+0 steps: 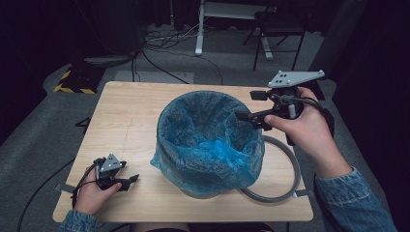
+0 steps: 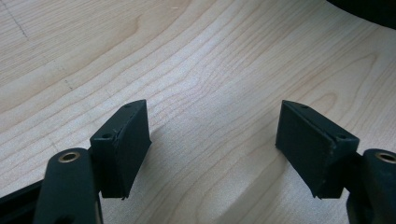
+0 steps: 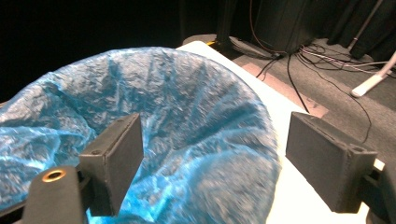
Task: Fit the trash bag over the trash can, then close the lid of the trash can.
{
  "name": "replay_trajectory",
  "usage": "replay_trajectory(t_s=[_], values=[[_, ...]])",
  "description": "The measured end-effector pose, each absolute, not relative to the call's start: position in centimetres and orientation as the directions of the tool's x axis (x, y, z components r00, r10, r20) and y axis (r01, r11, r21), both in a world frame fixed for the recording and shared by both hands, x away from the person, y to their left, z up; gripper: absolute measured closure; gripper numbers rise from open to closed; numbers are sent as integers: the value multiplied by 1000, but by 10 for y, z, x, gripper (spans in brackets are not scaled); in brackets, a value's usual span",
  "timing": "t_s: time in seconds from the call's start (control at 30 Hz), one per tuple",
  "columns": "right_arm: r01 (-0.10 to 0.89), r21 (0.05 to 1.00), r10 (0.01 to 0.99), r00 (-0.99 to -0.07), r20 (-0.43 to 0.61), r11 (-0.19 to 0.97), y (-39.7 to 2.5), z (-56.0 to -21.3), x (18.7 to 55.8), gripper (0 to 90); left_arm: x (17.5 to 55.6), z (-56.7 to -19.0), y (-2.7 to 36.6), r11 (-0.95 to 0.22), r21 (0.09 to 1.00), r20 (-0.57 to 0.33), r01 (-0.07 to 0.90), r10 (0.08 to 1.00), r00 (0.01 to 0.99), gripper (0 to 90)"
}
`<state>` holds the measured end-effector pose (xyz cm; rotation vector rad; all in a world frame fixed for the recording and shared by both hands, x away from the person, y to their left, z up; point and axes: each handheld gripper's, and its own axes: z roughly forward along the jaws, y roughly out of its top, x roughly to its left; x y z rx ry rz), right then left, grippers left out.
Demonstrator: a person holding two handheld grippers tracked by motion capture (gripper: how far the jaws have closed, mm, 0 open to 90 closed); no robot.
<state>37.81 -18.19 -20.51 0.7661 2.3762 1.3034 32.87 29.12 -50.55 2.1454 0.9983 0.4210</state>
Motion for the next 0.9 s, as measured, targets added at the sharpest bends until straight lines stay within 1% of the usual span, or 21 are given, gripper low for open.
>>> replay_trajectory(t_s=[0.63, 0.9], values=[[367, 832, 681, -732, -19, 417, -247, -227, 382, 223, 329, -505, 291, -443, 725, -7, 527, 761, 649, 257], [403, 827, 723, -691, -6, 392, -276, -244, 387, 228, 329, -505, 291, -442, 725, -7, 527, 761, 648, 258]])
